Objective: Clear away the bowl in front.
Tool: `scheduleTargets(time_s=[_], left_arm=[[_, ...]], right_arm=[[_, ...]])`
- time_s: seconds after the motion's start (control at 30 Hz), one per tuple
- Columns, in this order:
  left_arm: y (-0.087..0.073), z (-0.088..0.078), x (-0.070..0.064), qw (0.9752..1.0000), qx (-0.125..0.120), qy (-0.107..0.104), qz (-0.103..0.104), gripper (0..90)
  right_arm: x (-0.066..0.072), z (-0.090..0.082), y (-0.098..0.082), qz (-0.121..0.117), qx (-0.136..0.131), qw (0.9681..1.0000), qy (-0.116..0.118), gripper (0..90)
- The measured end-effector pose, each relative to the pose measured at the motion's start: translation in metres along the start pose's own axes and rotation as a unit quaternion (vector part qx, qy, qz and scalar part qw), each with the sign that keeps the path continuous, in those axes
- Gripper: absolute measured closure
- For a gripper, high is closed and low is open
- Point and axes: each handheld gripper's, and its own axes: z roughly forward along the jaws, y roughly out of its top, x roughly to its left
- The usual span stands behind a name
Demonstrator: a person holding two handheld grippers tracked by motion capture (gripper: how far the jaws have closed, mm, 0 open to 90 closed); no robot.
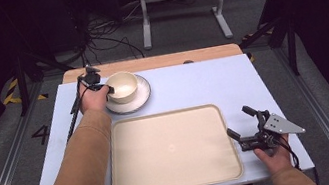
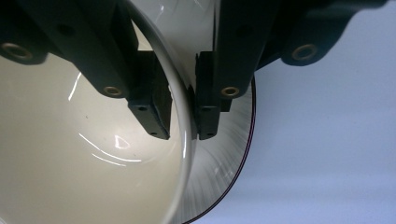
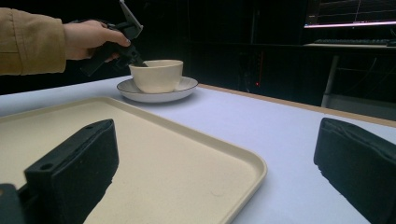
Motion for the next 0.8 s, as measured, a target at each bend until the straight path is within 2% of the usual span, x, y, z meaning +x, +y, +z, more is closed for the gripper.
scheduleTargets(time_s=[0.1,0.33,0.53,0.63,0.73,0.8], left_arm=[[0.0,0.0,-0.001,1.0,-0.001,0.007,0.001,82.2],[0.0,-0.001,-0.003,0.9999,0.0,0.014,-0.009,82.9],[0.002,-0.006,-0.007,0.9997,-0.018,0.011,-0.01,82.9],[0.004,-0.01,-0.007,0.9996,-0.023,0.018,-0.002,82.6],[0.004,-0.015,-0.004,0.9997,-0.019,-0.006,-0.017,82.4],[0.005,-0.016,-0.005,0.9996,-0.022,-0.008,-0.016,82.4]], right_arm=[[0.0,0.0,0.0,0.0,0.0,1.0,0.0,0.6],[0.0,0.0,0.0,0.001,-0.001,1.0,0.0,0.6],[0.0,0.0,0.0,0.001,-0.001,1.0,0.0,0.6],[0.0,0.0,0.0,0.001,-0.001,1.0,-0.001,0.6],[0.0,0.0,0.0,0.001,-0.001,1.0,0.0,0.6],[0.0,0.0,0.0,0.001,-0.001,1.0,0.0,0.6]])
